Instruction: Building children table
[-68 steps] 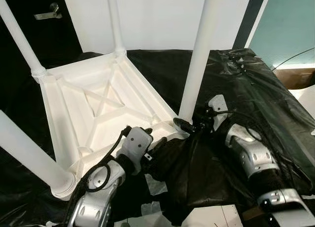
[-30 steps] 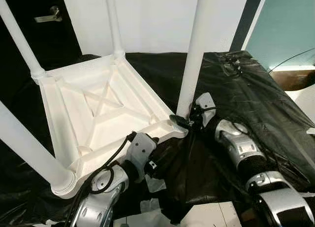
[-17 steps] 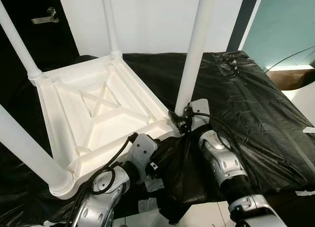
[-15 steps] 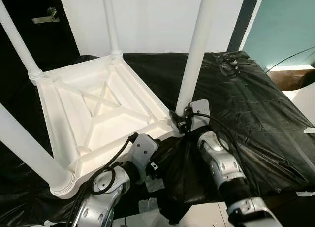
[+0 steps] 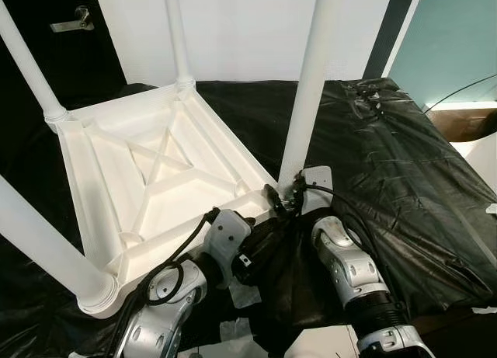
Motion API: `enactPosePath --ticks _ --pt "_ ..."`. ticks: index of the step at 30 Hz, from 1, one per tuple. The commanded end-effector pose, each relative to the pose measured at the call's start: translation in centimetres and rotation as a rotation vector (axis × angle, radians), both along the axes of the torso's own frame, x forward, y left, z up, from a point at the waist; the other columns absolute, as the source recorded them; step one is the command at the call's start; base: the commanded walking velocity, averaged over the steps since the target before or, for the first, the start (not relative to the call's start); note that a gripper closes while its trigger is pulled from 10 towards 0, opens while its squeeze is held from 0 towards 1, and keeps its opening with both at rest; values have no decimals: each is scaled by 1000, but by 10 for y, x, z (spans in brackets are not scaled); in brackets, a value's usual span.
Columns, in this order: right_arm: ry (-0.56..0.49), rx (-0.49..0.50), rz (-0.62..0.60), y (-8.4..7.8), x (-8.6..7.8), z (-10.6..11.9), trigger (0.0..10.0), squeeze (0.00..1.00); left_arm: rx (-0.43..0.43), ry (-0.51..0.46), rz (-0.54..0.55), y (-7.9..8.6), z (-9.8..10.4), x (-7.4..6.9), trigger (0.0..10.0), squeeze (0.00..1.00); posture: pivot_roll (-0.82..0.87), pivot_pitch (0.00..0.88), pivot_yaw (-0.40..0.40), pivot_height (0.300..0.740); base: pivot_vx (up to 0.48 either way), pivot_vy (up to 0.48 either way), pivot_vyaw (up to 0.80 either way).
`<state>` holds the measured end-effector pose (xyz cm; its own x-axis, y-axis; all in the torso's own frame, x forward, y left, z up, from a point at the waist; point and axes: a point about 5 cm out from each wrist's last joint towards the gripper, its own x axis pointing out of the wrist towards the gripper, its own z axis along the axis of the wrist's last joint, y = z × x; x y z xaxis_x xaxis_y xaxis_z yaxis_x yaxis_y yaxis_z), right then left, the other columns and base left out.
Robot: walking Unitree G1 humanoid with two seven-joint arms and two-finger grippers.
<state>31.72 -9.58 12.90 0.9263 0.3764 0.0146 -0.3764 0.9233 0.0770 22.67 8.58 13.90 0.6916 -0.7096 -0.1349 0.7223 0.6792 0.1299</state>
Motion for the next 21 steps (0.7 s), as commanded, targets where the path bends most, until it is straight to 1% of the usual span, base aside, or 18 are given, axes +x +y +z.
enactPosePath --ticks 1,2,3,4,5,6,7,8,9,10,12,13,15,17,19,21 --pt "-20 17 52 -10 -4 0 10000 1000 5 7 17 0 -2 0 10000 0 140 12 -41 740 0 0 0" --pt "-20 17 52 -10 -4 0 10000 1000 5 7 17 0 -2 0 10000 0 140 12 -41 740 0 0 0" --pt "-26 4 105 -18 -6 0 10000 1000 7 7 18 0 -1 0 10000 0 140 12 -41 740 0 0 0" --pt "-16 -7 159 -24 -5 -1 10000 0 7 6 19 1 -1 1 10000 0 138 11 -39 740 0 0 0" --pt "-8 -12 192 -28 -5 -2 10000 0 8 6 20 2 -1 1 10000 0 135 12 -38 740 0 0 0" --pt "-8 -12 192 -28 -5 -2 10000 0 8 6 20 2 -1 1 10000 0 135 12 -38 740 0 0 0" --pt "10 -10 227 -32 -3 -3 10000 0 8 6 22 2 -1 2 10000 0 135 12 -38 740 0 0 0" --pt "10 -10 227 -32 -3 -3 10000 0 8 6 22 2 -1 2 10000 0 135 12 -38 740 0 0 0" --pt "17 -22 269 -34 1 -3 10000 0 7 5 21 2 -1 2 10000 0 134 11 -36 740 0 0 0" --pt "17 -22 269 -34 1 -3 10000 0 7 5 21 2 -1 2 10000 0 134 11 -36 740 0 0 0" --pt "1 -82 356 -37 11 3 10000 0 5 5 21 1 0 3 10000 0 132 11 -33 740 0 0 0" --pt "1 -82 356 -37 11 3 10000 0 5 5 21 1 0 3 10000 0 132 11 -33 740 0 0 0" --pt "-15 -141 422 -36 19 9 10000 0 3 5 21 1 0 3 10000 0 129 11 -30 740 0 0 0" --pt "-15 -141 422 -36 19 9 10000 0 3 5 21 1 0 3 10000 0 129 11 -30 740 0 0 0" --pt "-18 -216 520 -30 26 13 10000 0 2 2 21 1 1 4 10000 0 135 11 -31 740 0 0 0" --pt "-18 -216 520 -30 26 13 10000 0 2 2 21 1 1 4 10000 0 135 11 -31 740 0 0 0"
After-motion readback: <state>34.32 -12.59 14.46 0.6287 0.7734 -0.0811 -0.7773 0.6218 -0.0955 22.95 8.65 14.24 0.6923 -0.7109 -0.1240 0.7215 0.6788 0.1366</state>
